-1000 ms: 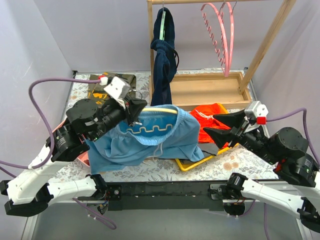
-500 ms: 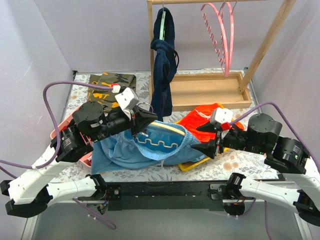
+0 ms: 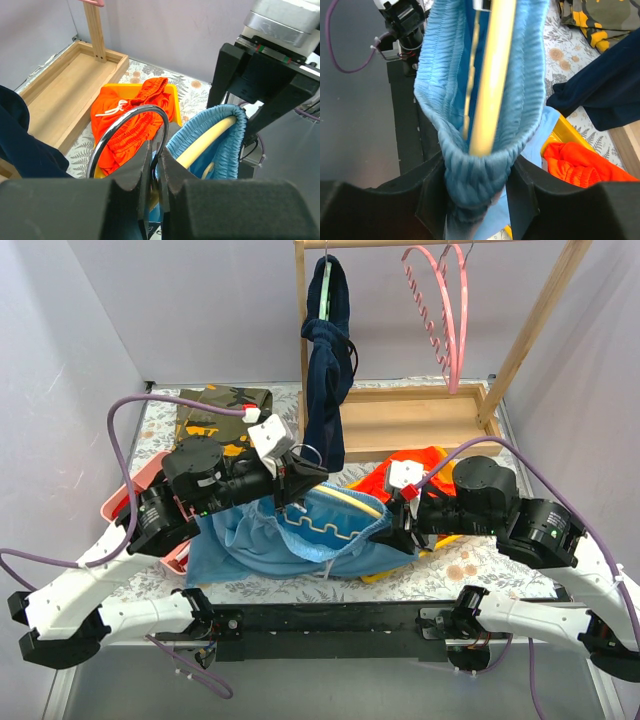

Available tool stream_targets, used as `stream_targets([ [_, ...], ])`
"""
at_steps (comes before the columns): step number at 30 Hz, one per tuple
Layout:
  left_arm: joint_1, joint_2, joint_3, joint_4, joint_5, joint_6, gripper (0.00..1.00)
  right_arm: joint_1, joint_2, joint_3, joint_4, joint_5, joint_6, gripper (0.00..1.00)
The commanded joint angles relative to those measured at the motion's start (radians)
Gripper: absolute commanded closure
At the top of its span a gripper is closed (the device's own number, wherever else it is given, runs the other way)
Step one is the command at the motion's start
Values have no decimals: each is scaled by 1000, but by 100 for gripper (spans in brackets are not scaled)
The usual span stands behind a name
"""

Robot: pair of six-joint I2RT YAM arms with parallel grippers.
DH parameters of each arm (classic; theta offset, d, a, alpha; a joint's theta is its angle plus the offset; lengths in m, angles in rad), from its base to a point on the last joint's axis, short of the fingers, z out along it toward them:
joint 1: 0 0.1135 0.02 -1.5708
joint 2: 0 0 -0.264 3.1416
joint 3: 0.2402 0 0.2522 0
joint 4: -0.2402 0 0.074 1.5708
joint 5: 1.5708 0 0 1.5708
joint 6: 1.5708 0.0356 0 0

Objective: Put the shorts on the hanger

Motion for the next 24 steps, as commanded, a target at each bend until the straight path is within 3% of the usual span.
stream_targets([
  [1, 0, 13, 48, 100, 29, -1, 100, -1, -4, -7, 62, -55, 16, 53],
  [5, 0, 37, 55, 119, 43, -7, 100, -1, -21, -61, 87, -46, 36, 69],
  [8, 1, 60, 65, 137, 46, -15, 100, -1, -44, -78, 99, -14, 55, 95],
  [10, 0, 74, 71, 154, 38, -23, 100, -1, -67, -74, 95, 17, 66, 99],
  [12, 1, 91, 77, 165, -9, -35, 84, -1, -87, -58, 85, 55, 85, 99],
  [16, 0, 106, 94, 191, -89, -49, 36, -1, -133, -40, 70, 92, 108, 99],
  [21, 0, 112, 130, 202, -133, -49, 10, -1, -183, -67, 70, 172, 132, 99],
  [24, 1, 100, 143, 200, -182, -50, 5, -1, -226, -67, 58, 222, 157, 99],
])
